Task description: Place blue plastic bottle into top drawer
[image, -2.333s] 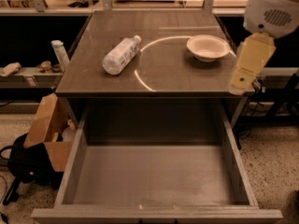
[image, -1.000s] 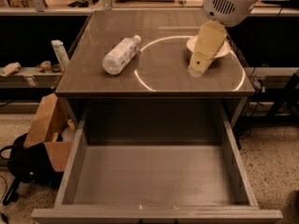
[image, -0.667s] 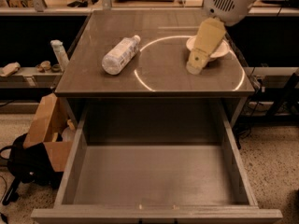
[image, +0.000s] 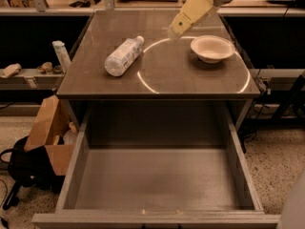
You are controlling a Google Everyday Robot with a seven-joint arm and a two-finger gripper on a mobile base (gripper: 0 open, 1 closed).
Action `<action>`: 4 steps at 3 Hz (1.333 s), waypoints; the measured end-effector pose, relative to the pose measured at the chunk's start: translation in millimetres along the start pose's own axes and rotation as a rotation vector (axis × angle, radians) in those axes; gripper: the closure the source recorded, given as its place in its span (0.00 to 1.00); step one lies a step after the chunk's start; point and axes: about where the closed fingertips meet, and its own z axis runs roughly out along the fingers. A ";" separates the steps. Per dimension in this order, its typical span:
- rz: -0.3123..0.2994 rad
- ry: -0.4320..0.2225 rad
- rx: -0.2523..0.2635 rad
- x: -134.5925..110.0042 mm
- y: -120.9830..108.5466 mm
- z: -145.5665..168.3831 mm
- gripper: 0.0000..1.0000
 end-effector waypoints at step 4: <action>0.119 0.076 0.153 -46.8 7.9 34.6 0.00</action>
Offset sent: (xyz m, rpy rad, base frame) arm 0.0072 0.0169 0.0066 -0.0693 -0.0109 -0.1698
